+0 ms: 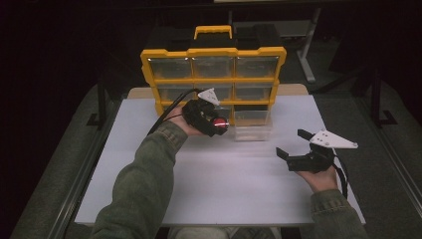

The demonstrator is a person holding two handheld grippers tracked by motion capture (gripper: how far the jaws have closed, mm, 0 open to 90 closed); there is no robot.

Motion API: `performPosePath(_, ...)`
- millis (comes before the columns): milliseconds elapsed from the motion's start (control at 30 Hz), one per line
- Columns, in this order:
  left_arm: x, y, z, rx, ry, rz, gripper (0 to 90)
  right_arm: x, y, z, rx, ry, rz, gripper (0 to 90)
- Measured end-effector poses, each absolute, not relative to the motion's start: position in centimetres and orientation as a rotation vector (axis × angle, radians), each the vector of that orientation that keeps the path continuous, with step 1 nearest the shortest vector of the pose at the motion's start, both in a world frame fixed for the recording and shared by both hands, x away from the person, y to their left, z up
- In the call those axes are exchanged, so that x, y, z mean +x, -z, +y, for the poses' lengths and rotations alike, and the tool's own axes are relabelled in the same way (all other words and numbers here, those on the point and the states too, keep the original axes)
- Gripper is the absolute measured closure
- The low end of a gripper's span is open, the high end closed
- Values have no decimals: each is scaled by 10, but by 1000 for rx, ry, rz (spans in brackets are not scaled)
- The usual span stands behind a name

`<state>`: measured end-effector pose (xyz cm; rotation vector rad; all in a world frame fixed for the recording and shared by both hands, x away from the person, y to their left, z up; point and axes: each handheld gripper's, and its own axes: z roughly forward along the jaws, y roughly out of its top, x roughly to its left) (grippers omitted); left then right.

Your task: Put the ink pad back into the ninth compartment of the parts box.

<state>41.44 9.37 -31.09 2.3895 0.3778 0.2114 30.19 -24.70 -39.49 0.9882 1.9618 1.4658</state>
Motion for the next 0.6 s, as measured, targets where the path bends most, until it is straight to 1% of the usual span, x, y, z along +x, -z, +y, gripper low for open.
performPosePath(100, 415, 307, 83, 2420, -219, 339, 297, 302, 395, -247, 989, -1465, 1961, 0)
performPosePath(600, 424, 291, 47, 2425, -221, 265, 297, 301, 396, -249, 1000, -1468, 1961, 0)
